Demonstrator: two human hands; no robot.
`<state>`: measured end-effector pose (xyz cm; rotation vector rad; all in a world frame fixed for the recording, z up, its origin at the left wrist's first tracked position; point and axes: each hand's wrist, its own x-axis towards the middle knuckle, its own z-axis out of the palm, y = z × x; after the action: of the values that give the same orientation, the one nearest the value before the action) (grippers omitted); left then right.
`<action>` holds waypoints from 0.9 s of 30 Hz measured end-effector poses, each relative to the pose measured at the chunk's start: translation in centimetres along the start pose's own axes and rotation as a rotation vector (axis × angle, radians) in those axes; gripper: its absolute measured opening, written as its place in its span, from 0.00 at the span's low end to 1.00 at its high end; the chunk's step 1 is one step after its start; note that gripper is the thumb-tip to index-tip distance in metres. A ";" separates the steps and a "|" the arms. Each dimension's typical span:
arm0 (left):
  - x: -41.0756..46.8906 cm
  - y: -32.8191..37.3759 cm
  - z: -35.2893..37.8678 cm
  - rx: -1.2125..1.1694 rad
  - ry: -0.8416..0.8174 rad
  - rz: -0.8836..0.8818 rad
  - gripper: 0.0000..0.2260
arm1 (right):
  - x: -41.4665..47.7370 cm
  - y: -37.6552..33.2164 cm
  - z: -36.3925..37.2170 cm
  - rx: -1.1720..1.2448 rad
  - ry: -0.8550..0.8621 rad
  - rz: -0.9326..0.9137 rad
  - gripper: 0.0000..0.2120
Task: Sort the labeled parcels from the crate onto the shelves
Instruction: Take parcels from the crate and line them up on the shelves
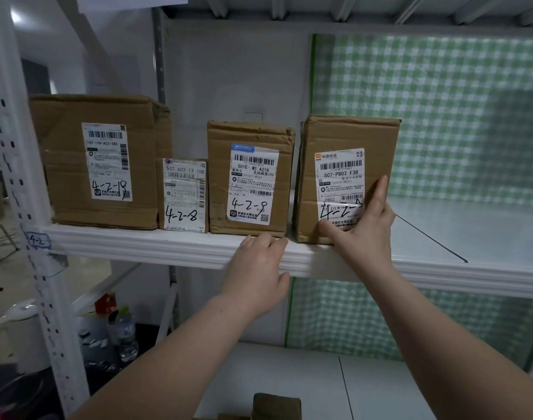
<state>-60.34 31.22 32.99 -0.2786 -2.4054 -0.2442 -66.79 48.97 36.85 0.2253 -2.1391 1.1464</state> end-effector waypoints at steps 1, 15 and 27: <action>0.0 0.0 0.0 0.000 0.005 0.004 0.24 | 0.2 -0.1 0.1 -0.002 -0.003 0.004 0.59; -0.2 0.5 -0.2 0.010 0.025 0.023 0.24 | 0.4 -0.5 1.0 -0.090 -0.038 -0.009 0.60; -0.6 0.6 -0.6 -0.069 -0.041 -0.057 0.25 | -1.2 -0.9 -0.7 -0.024 -0.024 -0.063 0.48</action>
<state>-59.41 31.57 33.10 -0.2487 -2.4507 -0.3506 -65.16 48.85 36.96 0.2954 -2.1495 1.0867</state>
